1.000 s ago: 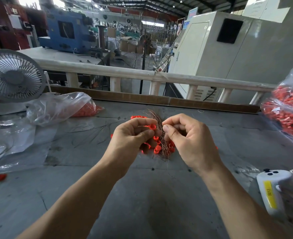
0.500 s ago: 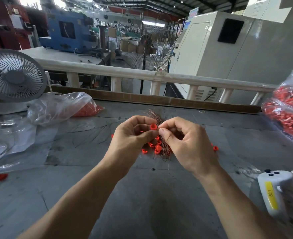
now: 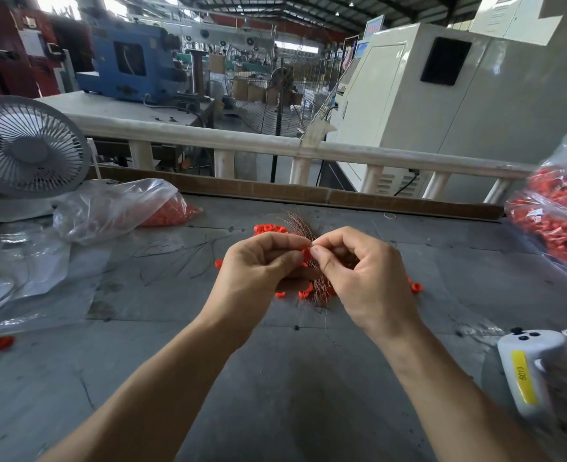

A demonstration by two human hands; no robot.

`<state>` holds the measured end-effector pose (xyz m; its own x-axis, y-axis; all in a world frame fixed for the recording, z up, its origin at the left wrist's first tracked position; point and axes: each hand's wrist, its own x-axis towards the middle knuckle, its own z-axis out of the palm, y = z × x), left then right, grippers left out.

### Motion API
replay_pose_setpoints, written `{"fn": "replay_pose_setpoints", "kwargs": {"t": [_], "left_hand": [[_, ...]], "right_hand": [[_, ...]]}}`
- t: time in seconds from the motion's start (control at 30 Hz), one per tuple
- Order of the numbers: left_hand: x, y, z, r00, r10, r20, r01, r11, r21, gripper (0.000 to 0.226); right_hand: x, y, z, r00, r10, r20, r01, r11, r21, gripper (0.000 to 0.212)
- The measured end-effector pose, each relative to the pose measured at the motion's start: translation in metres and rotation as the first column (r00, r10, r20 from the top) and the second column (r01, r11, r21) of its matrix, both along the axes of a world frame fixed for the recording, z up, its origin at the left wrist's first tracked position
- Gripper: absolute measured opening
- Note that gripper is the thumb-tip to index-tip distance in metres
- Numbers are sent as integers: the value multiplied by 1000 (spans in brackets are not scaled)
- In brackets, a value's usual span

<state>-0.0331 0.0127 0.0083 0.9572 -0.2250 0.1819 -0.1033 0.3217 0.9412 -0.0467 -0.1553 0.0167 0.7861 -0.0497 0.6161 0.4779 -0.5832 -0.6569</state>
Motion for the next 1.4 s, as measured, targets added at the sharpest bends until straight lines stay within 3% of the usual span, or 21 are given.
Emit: {"fn": "replay_pose_setpoints", "kwargs": {"t": [0.23,0.43,0.7,1.4], "left_hand": [[2,-3,-1,999,19,-31,-20,999,-29,27],[2,-1,2,998,38,-51,-45,988,-147,27],[-1,0,3,998,52,-40,-56,993,-100,21],[-4,-3,5,986,126,108,-129,991,25,20]], "right_hand": [[-1,1,0,1000,17,-20,-17,1000,9,6],[-2,8,-1,999,20,-42,-18,998,59,9],[-5,9,1,998,45,-41,-43,997,63,6],[-10,9,8,997,-70,34,74,989,-125,13]]}}
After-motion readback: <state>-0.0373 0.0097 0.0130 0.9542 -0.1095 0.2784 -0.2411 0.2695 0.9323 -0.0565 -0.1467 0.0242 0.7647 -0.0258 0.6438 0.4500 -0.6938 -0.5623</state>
